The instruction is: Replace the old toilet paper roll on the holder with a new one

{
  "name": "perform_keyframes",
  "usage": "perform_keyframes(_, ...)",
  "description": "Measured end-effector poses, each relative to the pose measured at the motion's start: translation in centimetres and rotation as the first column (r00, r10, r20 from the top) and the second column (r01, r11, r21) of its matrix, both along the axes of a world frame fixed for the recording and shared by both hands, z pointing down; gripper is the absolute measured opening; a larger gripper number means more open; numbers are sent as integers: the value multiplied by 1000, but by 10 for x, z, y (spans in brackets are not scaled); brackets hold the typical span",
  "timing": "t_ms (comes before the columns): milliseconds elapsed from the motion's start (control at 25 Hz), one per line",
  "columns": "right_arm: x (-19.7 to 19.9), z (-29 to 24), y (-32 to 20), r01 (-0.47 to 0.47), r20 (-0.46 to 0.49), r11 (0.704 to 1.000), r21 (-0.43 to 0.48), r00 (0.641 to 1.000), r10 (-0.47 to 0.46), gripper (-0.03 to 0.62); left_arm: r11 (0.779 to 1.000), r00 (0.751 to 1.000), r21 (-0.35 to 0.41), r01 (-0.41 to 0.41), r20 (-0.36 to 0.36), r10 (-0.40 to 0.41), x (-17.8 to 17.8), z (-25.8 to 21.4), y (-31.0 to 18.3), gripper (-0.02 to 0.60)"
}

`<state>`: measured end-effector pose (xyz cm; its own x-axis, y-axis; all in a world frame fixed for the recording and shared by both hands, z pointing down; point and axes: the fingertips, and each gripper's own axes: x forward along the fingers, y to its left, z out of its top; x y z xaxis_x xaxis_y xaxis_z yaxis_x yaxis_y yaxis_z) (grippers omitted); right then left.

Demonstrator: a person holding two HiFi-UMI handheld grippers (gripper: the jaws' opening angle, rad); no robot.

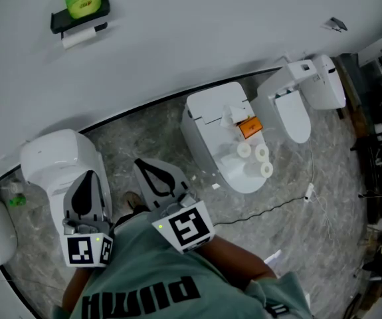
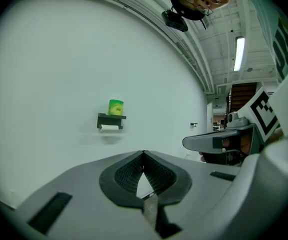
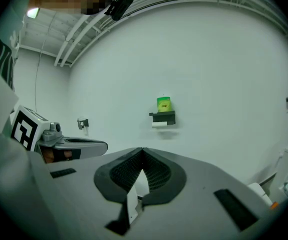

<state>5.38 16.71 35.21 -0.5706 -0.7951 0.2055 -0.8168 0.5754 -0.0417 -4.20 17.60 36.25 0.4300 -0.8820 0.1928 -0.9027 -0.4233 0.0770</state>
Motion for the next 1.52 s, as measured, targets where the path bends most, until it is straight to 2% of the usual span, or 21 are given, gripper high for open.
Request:
perform_keyframes(480,-43,-6,-11,3,10,999,36,1000,-3,3,999,1000,47,22,3,-22,-46,-9,-13,5)
perform_keyframes(920,-82,-6,-25,20,28,999,37,999,-21,3,999,999,36,39,2,-39,-81,-4,-22,5)
perform_keyframes(1160,-95,-3,-31,19,31,1000,24,999,-20,3,998,998,19,60,-38,-59,-93,-3,-28,5)
perform_keyframes(1520,-109,-3,-36,21,14,1000,22,1000,-21,3,999,997,4,52,-53,-51,-105,2,-32,5)
